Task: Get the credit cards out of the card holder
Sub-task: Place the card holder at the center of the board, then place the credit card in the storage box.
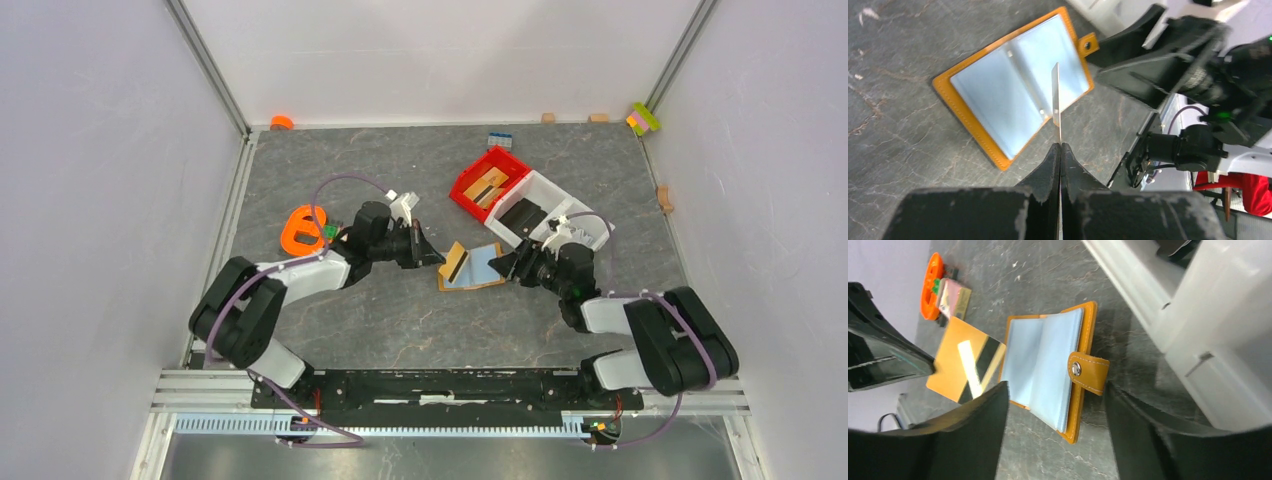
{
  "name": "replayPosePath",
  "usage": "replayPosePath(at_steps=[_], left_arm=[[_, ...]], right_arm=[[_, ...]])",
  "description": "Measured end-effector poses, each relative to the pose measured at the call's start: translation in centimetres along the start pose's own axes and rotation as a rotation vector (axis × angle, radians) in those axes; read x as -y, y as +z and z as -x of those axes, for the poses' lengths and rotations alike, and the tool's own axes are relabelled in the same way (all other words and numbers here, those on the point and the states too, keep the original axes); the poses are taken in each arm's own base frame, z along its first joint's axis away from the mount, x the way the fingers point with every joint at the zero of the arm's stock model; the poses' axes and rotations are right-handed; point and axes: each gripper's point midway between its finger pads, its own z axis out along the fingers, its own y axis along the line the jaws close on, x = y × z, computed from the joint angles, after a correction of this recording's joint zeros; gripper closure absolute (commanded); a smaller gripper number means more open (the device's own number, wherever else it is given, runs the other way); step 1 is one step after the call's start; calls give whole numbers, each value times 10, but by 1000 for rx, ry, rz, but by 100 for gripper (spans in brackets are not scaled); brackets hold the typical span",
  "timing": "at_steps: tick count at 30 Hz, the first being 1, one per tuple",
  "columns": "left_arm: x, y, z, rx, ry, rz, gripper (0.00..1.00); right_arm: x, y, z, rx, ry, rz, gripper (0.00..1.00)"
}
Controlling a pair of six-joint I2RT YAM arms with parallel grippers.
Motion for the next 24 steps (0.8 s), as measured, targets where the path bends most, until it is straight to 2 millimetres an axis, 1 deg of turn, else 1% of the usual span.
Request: replayPosePath(at_steps=[1,3,6,8,11,13,17,19,20,22,24], left_arm=[[-6,4,-3,-19,-14,15,98],[-17,11,-11,-52,-39,42,98],[-32,18,-22,-95,-71,76,98],[-40,22,-29,-119,-89,95,98],[-46,26,-33,-138,-104,110,98],[-48,28,-34,-143,-108,114,98],[-47,30,-32,-141,-106,112,98],[-47,30,-31,-141,-106,112,98],[-46,30,-30,-141,-106,112,98],[-46,30,-30,-142,-107,113,98],[-47,31,-31,-146,-110,116,98]], right_arm=[[2,-1,3,10,-11,-18,15],[6,-5,10,40,-49,-59,14],[8,-15,27,103,-117,-117,14],[4,-21,40,152,-165,-130,15],[0,-24,47,174,-207,-128,17],[-2,-21,41,146,-226,-123,19],[-8,-7,19,34,-249,-94,27],[-15,1,8,-25,-264,-67,35],[-21,6,1,-58,-276,-49,37],[-31,12,-9,-100,-305,-19,45],[-37,15,-13,-121,-332,-4,52]])
